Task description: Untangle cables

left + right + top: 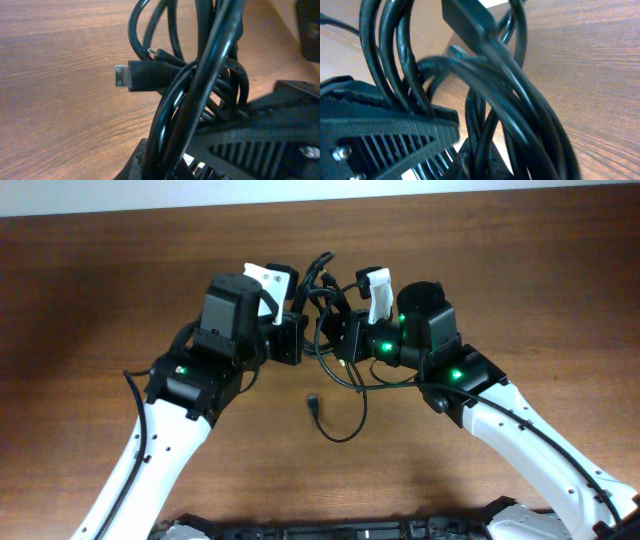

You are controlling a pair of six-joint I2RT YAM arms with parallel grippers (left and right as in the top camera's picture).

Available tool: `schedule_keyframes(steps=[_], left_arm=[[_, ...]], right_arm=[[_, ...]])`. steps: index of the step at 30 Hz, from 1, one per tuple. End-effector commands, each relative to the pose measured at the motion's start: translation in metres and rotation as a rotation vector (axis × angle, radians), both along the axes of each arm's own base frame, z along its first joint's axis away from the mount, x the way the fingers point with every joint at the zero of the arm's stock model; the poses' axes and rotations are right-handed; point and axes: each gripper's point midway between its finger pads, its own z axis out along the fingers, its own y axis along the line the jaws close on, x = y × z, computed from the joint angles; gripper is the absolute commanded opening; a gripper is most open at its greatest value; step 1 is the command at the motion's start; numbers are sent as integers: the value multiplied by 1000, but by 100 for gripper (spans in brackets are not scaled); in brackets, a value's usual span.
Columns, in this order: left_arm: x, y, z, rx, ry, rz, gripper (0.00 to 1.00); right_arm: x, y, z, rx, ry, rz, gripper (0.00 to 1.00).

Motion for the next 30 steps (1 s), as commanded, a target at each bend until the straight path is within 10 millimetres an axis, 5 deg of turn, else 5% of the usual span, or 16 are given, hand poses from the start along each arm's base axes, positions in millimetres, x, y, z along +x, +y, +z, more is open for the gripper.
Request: schedule_keyframes(steps=[1, 4, 6, 14, 18, 25, 30], left_arm=[[-25, -37, 19, -127, 3, -234, 0], [-33, -56, 41, -233, -44, -350, 0], [-28, -49, 36, -202, -39, -309, 0], [30, 33, 22, -48, -86, 59, 0], [39, 65, 12, 50, -78, 194, 0], [28, 59, 3, 49, -29, 145, 0], [-32, -13, 29, -79, -222, -560, 0]], right_arm=[[19, -8, -3, 28, 54, -98, 4], [26, -4, -20, 14, 89, -101, 4], [26, -5, -19, 16, 86, -102, 23], [7, 1, 5, 68, 64, -15, 86], [10, -10, 17, 77, 28, -41, 100], [49, -87, 1, 48, 92, -250, 98], [41, -107, -12, -119, -71, -84, 98]])
